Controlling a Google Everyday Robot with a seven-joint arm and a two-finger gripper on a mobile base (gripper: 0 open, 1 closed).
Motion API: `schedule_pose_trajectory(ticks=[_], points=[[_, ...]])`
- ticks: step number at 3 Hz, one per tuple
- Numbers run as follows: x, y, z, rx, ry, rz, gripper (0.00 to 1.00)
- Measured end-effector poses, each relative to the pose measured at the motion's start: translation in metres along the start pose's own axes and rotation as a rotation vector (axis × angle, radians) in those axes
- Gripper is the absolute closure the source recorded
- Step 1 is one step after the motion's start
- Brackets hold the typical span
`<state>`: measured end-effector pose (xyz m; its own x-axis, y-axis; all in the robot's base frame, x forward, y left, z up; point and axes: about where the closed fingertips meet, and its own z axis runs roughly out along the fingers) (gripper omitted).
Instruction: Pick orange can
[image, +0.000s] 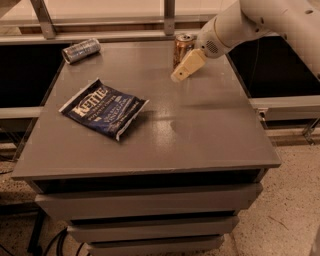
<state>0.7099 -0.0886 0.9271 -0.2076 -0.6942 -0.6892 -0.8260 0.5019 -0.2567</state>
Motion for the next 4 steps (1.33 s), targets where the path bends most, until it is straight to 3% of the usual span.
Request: schedule_pose_trajectory(ticks=[4], points=[[0.019,-0.018,0.02,0.144,-0.075,0.082,0.0]])
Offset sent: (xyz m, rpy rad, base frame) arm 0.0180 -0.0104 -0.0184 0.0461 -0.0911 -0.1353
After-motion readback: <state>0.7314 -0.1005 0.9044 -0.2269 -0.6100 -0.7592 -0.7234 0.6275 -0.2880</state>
